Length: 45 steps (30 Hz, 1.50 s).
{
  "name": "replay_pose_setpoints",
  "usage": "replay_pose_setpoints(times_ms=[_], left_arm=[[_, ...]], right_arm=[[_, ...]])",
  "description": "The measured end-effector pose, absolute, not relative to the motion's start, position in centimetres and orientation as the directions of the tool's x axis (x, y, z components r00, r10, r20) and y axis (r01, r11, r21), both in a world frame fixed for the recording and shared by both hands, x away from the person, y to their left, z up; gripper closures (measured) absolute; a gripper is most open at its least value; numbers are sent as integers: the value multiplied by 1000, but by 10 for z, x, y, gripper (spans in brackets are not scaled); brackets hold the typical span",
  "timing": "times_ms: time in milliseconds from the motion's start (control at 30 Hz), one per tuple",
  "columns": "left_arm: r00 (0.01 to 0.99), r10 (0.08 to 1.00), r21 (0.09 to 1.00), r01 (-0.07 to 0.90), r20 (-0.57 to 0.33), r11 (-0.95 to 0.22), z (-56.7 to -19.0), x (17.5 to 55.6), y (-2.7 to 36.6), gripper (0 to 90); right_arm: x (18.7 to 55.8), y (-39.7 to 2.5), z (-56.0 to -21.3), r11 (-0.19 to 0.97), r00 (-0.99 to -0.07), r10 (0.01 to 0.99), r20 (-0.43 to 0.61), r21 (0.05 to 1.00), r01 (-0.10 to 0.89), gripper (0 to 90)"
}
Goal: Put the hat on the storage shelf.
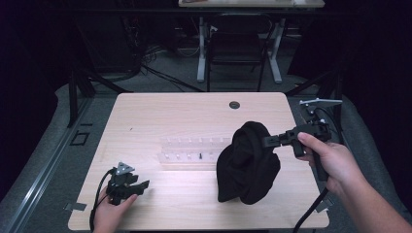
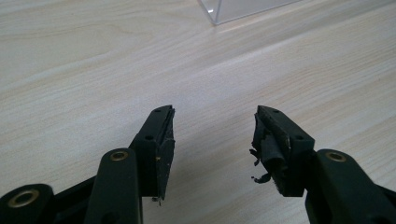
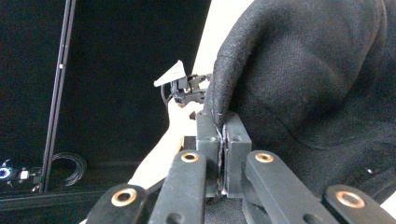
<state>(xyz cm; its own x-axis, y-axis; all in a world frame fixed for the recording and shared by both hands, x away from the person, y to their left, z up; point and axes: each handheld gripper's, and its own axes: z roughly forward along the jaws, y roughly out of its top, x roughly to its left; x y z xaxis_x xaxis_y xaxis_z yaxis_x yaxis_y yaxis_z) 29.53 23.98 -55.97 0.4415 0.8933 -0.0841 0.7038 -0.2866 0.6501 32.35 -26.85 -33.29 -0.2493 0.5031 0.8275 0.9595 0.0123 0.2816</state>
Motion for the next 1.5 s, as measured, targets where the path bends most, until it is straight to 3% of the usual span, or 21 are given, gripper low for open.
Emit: replay_pose_setpoints(times_ms=[500,1500], left_arm=[[444,891,654,702,-94,-281,-560,296,240,408],[456,886,648,702,-89,-296,-561,297,240,393]], right_arm=[[337,-263,-315,-2,-282,489,826,325,946,881],[389,-232,-296,-71,-325,477,817,405,912,881]])
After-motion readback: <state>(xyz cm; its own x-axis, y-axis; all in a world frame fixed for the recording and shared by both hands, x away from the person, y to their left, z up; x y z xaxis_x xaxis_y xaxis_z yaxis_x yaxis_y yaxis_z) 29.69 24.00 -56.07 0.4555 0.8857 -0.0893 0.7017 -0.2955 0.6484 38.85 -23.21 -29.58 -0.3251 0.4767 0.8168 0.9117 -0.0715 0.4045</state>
